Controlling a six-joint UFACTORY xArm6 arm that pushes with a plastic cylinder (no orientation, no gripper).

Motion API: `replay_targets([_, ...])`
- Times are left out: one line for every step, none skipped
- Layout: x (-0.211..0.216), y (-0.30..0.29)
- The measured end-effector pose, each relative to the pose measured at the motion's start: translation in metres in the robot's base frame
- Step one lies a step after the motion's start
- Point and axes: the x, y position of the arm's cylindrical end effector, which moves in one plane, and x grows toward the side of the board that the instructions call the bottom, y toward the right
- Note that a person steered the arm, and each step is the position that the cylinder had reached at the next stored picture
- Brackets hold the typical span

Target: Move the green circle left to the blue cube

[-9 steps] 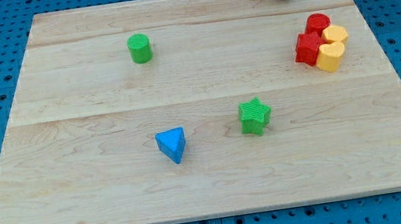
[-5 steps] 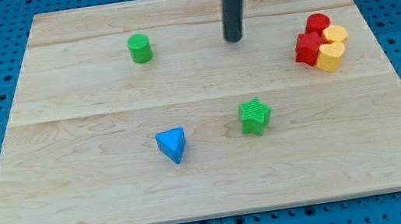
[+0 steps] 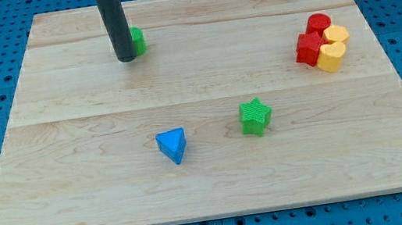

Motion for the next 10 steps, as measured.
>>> replay_targets([-0.020, 0.000])
replay_targets([-0.050, -0.018])
replay_targets([-0.064, -0.016])
replay_targets([-0.062, 0.037])
replay_targets([-0.054, 0.106])
replay_targets([-0.038, 0.153])
replay_targets([-0.023, 0.164])
replay_targets([-0.023, 0.180])
replay_targets([-0.012, 0.187])
replay_targets([-0.013, 0.206])
